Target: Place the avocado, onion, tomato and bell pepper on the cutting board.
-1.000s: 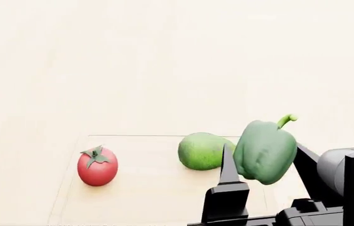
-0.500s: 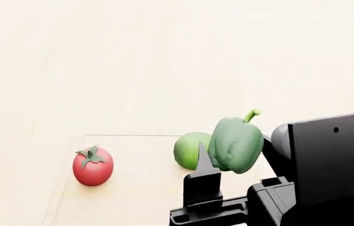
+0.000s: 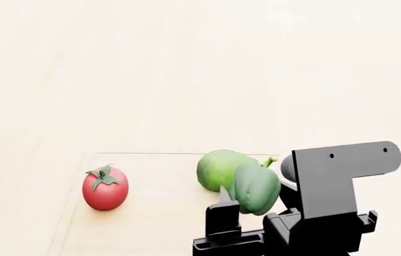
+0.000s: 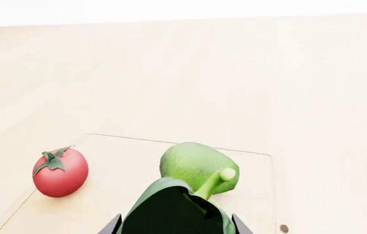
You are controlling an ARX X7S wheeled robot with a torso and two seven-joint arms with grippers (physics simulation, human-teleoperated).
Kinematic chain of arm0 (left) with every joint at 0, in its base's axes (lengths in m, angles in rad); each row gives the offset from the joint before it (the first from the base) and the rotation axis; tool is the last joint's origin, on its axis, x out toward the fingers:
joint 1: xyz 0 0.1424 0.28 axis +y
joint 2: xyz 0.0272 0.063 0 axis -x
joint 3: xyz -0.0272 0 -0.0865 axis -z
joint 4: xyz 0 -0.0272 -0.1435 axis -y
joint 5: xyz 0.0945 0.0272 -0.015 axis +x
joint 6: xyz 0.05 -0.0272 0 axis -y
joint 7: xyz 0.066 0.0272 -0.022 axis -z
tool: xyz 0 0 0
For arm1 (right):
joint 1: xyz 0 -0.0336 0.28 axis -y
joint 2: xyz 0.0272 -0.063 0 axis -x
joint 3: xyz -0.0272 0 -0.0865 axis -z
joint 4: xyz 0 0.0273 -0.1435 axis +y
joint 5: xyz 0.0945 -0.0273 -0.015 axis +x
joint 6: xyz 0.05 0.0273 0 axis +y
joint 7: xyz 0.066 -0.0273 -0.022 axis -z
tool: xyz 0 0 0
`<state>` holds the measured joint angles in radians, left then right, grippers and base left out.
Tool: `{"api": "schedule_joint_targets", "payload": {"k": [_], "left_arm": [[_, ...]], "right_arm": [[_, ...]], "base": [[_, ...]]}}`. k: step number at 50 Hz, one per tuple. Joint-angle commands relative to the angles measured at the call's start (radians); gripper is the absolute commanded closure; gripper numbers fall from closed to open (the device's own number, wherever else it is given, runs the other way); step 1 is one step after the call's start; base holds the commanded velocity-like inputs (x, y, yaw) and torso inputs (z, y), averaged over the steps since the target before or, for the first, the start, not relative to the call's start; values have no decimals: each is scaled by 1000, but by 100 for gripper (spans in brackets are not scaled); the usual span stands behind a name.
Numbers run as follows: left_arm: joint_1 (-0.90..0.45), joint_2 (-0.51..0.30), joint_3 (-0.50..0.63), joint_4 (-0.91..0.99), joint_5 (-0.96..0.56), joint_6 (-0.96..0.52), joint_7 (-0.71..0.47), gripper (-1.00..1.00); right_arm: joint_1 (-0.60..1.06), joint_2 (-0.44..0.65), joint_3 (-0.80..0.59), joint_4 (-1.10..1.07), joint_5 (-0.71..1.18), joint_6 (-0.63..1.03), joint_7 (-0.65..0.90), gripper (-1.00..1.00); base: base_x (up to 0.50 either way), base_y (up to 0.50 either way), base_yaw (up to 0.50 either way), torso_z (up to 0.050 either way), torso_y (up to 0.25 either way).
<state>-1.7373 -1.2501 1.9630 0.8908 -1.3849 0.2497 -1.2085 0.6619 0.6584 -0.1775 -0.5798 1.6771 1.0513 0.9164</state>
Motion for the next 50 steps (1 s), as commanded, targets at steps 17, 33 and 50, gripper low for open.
{"api": "schedule_joint_targets", "payload": {"k": [17, 33, 50], "left_arm": [[-12, 7, -33, -4, -14, 46, 39, 100], [-11, 6, -41, 1, -18, 40, 36, 100], [-39, 73, -37, 35, -72, -39, 117, 100]], "right_arm": [[-85, -40, -4, 52, -136, -11, -101, 100], [-52, -27, 4, 8, -93, -12, -54, -100], [382, 140, 86, -208, 345, -125, 344, -100]], "base": [[0, 0, 0, 1, 0], [0, 0, 0, 0, 1], [0, 0, 0, 0, 0]]}}
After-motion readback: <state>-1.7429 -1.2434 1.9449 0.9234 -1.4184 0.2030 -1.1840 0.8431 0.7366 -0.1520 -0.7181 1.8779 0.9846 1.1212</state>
